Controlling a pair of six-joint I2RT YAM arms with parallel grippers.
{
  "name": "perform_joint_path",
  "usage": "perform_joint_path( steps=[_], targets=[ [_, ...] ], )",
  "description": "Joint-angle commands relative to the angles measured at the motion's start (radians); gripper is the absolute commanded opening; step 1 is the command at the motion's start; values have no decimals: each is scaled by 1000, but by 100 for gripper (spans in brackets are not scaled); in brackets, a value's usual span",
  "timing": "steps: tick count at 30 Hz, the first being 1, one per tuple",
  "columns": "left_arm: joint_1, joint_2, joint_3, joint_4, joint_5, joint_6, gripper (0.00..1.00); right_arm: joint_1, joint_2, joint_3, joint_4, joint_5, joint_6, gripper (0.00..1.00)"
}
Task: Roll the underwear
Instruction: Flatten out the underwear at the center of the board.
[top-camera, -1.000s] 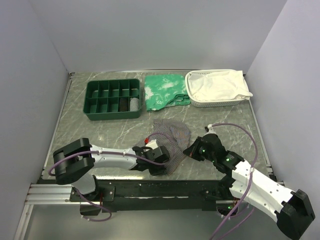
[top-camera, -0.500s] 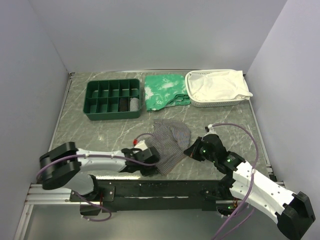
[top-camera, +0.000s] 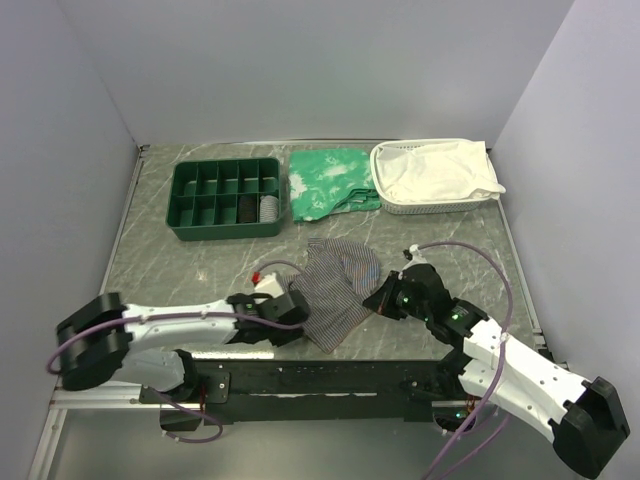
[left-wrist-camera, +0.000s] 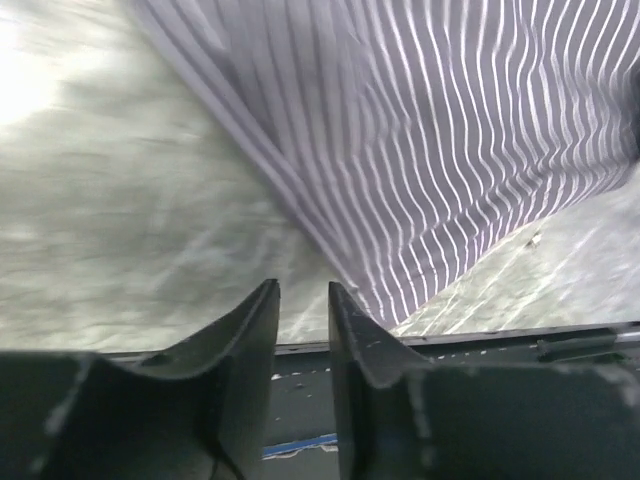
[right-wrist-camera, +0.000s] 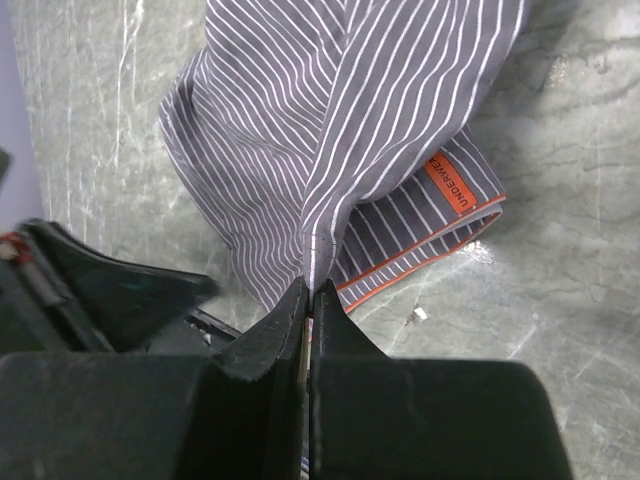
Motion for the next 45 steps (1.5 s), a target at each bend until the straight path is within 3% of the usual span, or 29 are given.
perform_joint_path(
  steps=[1,4,14,15,21,24,30,34,38,45],
  targets=[
    [-52,167,120,40,24,22,36,7,7,48,34,-18,-19,0],
    [-70,237,153,53,36,19,38,8,-5,54,33,-15,-14,0],
    [-70,263,136,92,28,-7,38,7,-12,54,22,-11,-21,0],
    [-70,275,143,92,28,-3,36,7,-10,54,24,-15,-21,0],
    [-63,300,147,110,24,11,3,7,-31,54,18,-21,-33,0],
    [-60,285,127,112,15,3,1,7,-53,57,19,-28,-53,0],
    [-61,119,134,-46,-102,-7,1,7,-166,128,-39,-31,-142,0],
    [-60,-107,162,-164,-177,-3,1,7,-229,211,-113,-68,-226,0],
    [-72,-240,200,-249,-199,-4,1,7,-327,255,-121,-155,-248,0],
    [-194,-361,312,-367,-238,-61,1,8,-446,337,-119,-522,-235,0]
  ],
)
